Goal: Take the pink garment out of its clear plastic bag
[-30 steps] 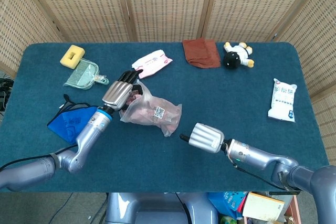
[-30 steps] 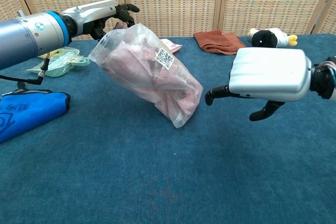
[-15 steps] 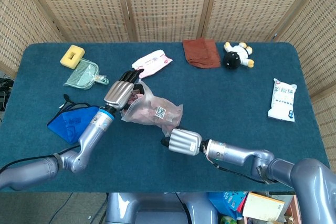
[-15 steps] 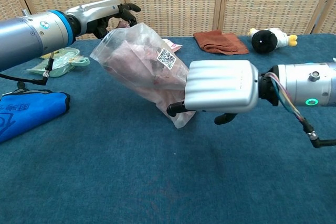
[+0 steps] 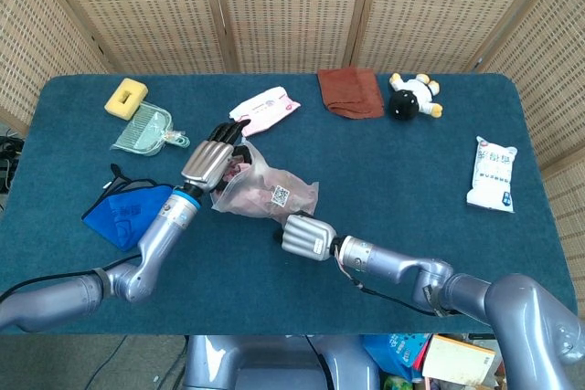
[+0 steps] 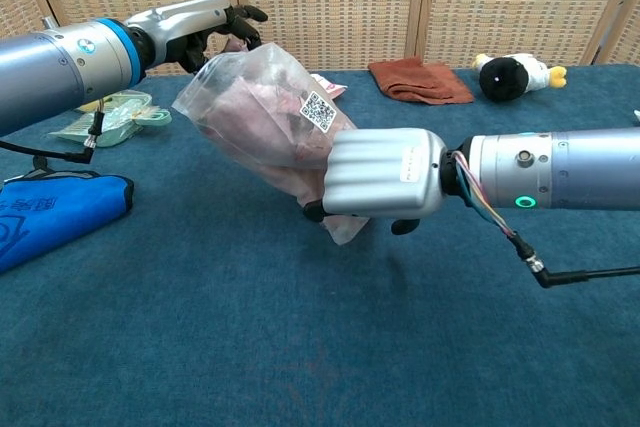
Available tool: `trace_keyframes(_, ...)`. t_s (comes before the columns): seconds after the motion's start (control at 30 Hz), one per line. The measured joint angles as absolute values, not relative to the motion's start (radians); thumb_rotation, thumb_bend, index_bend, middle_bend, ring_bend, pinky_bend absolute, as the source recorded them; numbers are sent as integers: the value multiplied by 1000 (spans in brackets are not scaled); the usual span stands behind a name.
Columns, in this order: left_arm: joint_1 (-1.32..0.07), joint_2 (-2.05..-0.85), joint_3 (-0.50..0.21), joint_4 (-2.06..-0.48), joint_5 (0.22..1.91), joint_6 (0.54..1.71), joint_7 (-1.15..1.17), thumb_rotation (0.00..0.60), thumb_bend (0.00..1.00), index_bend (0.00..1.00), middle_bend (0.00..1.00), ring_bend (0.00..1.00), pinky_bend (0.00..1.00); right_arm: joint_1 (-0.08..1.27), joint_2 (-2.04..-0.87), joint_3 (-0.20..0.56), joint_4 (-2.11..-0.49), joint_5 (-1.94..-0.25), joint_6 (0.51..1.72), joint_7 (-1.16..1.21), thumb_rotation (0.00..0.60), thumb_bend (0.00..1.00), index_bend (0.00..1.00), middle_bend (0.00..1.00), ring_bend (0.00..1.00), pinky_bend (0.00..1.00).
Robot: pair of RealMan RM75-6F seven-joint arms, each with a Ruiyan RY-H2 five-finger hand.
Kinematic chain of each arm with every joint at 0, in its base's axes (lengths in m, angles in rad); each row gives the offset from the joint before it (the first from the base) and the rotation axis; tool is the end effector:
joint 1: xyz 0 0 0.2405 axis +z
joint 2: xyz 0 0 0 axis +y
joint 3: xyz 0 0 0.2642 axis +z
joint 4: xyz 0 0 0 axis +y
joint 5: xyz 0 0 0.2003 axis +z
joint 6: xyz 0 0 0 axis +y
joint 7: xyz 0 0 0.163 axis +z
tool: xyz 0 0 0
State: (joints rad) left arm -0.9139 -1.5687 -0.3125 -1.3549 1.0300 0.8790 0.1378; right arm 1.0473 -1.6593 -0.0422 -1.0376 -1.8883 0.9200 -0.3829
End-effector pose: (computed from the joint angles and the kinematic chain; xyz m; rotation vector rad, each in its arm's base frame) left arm -0.0899 0.4269 0.0048 -1.7705 -1.0660 -1.1507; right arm -0.0809 -0.3630 -0.0752 2.4223 0.4739 0.7715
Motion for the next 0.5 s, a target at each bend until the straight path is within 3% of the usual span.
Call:
trace_keyframes(0.3,-916,-1564,-314,-1362,1024,881,133,600,467,751,0,0,0,1057,-1697,-41,-1005,-1862,876,-404,600,174,315,881,916,1000)
trace_keyframes(0.5,-917,-1563,-313,-1359,1020,879,132,600,466,752,0,0,0,1062,-1718,-45,-979,-1855,868,-405,600,293,345,883,916,1000)
